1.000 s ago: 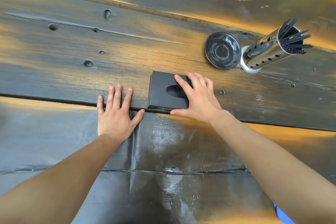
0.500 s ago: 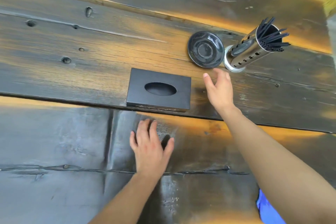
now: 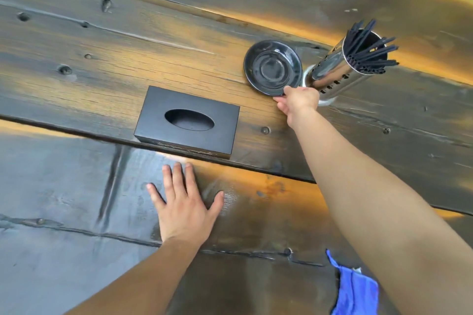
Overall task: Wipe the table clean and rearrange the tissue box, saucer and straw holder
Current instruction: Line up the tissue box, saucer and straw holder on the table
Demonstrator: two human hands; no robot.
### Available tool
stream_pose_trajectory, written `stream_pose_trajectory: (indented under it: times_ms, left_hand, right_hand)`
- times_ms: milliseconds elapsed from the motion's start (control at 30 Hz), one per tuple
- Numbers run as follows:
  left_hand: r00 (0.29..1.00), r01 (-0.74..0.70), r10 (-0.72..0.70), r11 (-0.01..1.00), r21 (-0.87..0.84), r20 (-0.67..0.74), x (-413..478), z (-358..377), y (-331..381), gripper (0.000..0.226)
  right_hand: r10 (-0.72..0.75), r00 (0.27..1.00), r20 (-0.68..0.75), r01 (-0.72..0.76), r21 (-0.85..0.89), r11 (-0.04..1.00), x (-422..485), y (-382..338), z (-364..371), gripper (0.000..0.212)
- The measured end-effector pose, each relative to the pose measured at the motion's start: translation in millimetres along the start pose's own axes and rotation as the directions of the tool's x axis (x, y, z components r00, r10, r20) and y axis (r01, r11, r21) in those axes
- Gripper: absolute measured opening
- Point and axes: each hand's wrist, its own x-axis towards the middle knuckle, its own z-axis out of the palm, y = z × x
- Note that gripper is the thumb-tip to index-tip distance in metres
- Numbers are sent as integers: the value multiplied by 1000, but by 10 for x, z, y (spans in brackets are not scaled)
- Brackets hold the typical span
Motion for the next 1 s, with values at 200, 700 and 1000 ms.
stream_pose_trajectory:
  times_ms: [200,700,1000]
  left_hand:
    - [999,26,-26,1000,8,-28,12,6,38,99]
    - [997,42,-43,999,-7,-63,-12,-9,72,98]
    - [996,42,-43,999,-15,-73,-22,-6,73,97]
  right_hand:
    - [-21,1000,3,21,45,999,-5,31,-55,19]
    - [-51,997,57,56,-80,995,-480,813,-897,9]
    - [-62,994,93,74,-135,988,-765,1073,-1026,8]
